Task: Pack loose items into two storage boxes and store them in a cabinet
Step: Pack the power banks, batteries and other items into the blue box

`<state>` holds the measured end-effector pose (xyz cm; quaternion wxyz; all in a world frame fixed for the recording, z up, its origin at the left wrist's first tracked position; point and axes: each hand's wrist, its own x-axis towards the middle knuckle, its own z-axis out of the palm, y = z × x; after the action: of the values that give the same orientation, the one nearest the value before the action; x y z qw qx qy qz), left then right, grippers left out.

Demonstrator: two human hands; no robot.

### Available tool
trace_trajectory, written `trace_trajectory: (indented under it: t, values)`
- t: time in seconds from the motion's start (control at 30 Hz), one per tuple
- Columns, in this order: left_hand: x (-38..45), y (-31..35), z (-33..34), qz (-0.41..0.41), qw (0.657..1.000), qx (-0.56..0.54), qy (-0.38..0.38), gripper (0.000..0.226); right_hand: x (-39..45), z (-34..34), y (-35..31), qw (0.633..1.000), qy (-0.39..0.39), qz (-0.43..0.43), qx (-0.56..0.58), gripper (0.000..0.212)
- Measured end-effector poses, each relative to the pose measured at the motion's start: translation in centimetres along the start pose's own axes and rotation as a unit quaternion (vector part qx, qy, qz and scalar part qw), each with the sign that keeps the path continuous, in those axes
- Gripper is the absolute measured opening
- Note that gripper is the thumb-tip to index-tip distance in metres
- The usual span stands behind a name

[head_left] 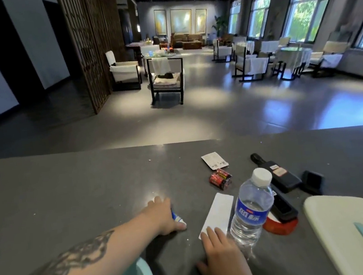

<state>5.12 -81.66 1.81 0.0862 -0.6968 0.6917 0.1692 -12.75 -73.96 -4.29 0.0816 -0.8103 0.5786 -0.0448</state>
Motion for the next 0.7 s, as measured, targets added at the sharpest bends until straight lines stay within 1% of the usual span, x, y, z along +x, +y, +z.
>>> trace_trajectory:
  t: [0.03, 0.1, 0.23, 0.3, 0.33, 0.37, 0.4, 0.47, 0.5, 0.53, 0.6, 0.63, 0.7]
  values:
    - [0.3, -0.2, 0.4, 0.000, 1.000, -0.003, -0.010, 0.083, 0.3, 0.1, 0.0, 1.000, 0.002, -0.002, -0.001, 0.062]
    - [0.6, -0.4, 0.9, 0.012, 1.000, -0.005, -0.024, 0.080, 0.5, 0.2, 0.3, 0.999, 0.043, -0.019, -0.002, 0.059]
    - [0.6, -0.4, 0.7, 0.052, 0.997, -0.052, -0.026, 0.061, 0.4, -0.5, 0.2, 0.993, 0.083, -0.061, 0.053, 0.042]
    - [0.7, -0.5, 0.6, 0.071, 0.995, -0.070, -0.023, 0.056, 0.4, -0.4, 0.2, 0.986, 0.107, -0.084, 0.097, 0.028]
    - [0.7, -0.6, 0.5, 0.080, 0.993, -0.079, -0.022, 0.056, 0.4, -0.4, 0.2, 0.982, 0.113, -0.078, 0.129, 0.021]
    - [0.8, -0.7, 0.5, 0.085, 0.993, -0.085, -0.015, 0.057, 0.6, -0.3, 0.1, 0.980, 0.116, -0.065, 0.148, 0.018]
    - [0.9, -0.8, 0.4, 0.078, 0.993, -0.084, 0.002, 0.059, 0.9, -0.2, 0.1, 0.980, 0.120, -0.047, 0.151, 0.021]
    - [0.9, -1.1, 0.1, 0.029, 0.997, -0.055, 0.049, 0.063, 1.7, 0.1, -0.3, 0.984, 0.125, -0.011, 0.127, 0.042]
    - [1.0, -1.4, 0.1, -0.002, 0.998, -0.035, 0.061, 0.067, 2.3, 0.1, -0.6, 0.985, 0.123, 0.011, 0.116, 0.051]
    - [1.1, -1.6, 0.2, -0.030, 0.998, -0.022, 0.057, 0.071, 2.9, 0.0, -0.9, 0.986, 0.123, 0.033, 0.111, 0.053]
    - [1.3, -2.0, 0.4, -0.070, 0.997, -0.026, 0.017, 0.073, 3.7, -0.2, -1.4, 0.983, 0.115, 0.076, 0.119, 0.044]
    - [1.3, -2.2, 0.5, -0.081, 0.996, -0.038, -0.003, 0.067, 4.0, -0.4, -1.5, 0.981, 0.110, 0.092, 0.131, 0.042]
    - [1.3, -2.4, 0.5, -0.088, 0.994, -0.054, -0.025, 0.049, 4.5, -1.1, -1.8, 0.975, 0.101, 0.127, 0.153, 0.044]
